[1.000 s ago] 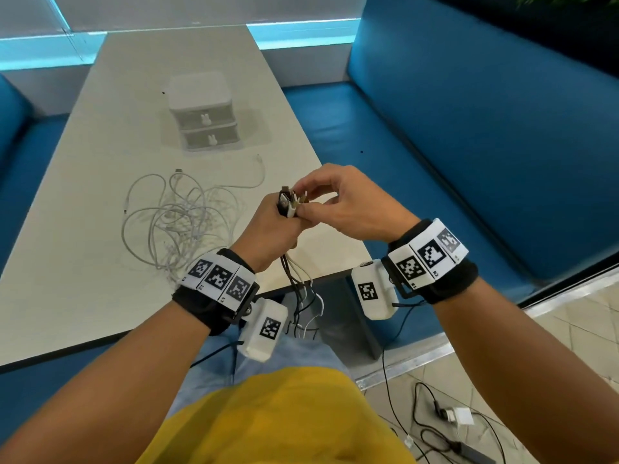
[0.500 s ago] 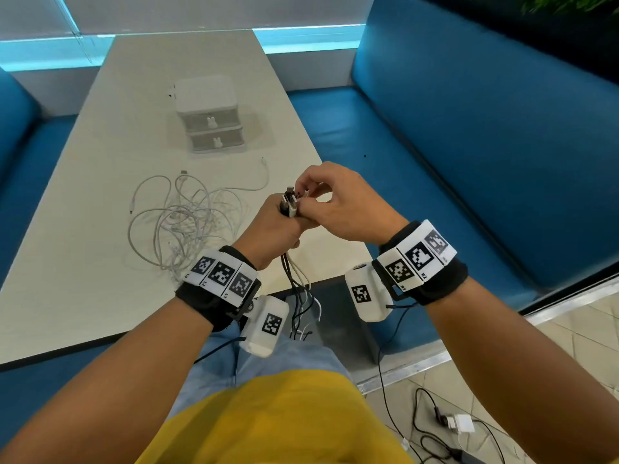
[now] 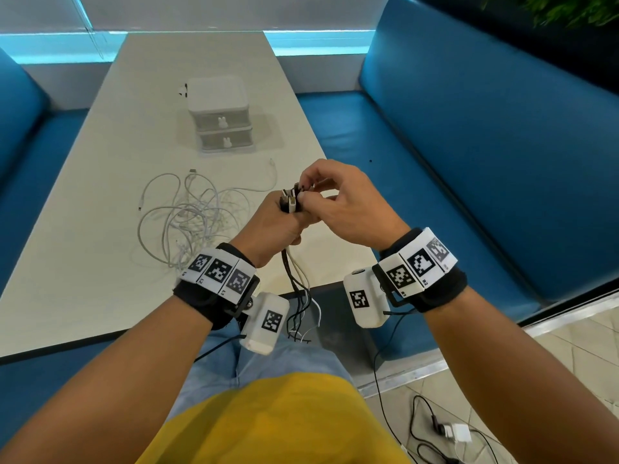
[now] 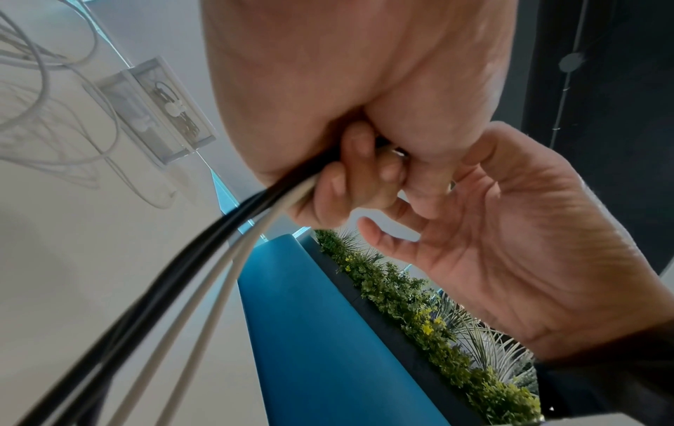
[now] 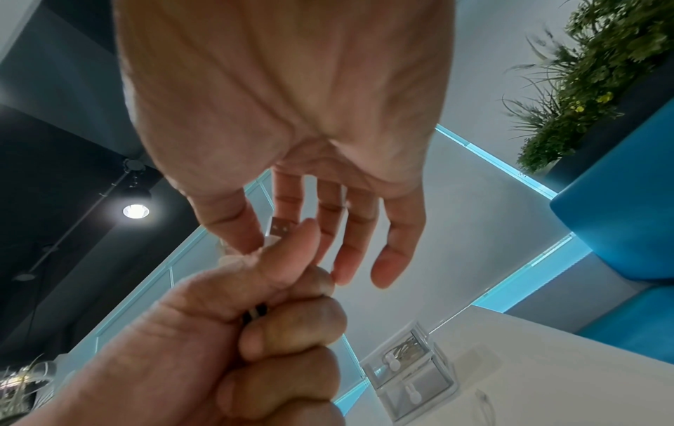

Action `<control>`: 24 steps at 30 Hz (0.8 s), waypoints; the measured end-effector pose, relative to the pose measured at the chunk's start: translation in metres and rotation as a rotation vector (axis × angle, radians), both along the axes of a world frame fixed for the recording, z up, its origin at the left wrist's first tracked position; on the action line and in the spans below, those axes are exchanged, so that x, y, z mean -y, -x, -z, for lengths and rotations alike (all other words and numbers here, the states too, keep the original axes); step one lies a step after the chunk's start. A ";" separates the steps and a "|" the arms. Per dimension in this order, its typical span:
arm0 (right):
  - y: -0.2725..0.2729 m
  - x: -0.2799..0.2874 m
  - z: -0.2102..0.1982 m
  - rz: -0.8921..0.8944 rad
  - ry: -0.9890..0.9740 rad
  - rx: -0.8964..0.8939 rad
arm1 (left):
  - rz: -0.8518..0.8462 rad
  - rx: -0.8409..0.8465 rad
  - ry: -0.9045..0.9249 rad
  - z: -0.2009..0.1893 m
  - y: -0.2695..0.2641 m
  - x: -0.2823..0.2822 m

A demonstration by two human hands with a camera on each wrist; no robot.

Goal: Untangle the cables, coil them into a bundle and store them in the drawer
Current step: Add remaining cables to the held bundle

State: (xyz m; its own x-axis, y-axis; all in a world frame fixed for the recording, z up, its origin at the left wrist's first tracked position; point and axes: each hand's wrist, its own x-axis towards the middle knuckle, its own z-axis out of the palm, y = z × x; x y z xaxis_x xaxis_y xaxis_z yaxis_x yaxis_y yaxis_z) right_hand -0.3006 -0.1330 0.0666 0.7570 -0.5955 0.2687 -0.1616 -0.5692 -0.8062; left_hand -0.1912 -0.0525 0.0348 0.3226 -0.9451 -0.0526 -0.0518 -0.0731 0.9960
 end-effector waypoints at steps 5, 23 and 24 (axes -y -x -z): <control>-0.003 -0.002 -0.002 -0.015 0.003 0.005 | -0.003 -0.037 0.016 0.001 -0.004 -0.001; -0.027 -0.013 -0.012 -0.154 0.061 -0.083 | -0.123 -0.035 -0.055 -0.002 -0.015 -0.025; -0.033 -0.016 -0.015 -0.173 0.038 -0.065 | -0.127 -0.032 -0.053 -0.002 -0.017 -0.030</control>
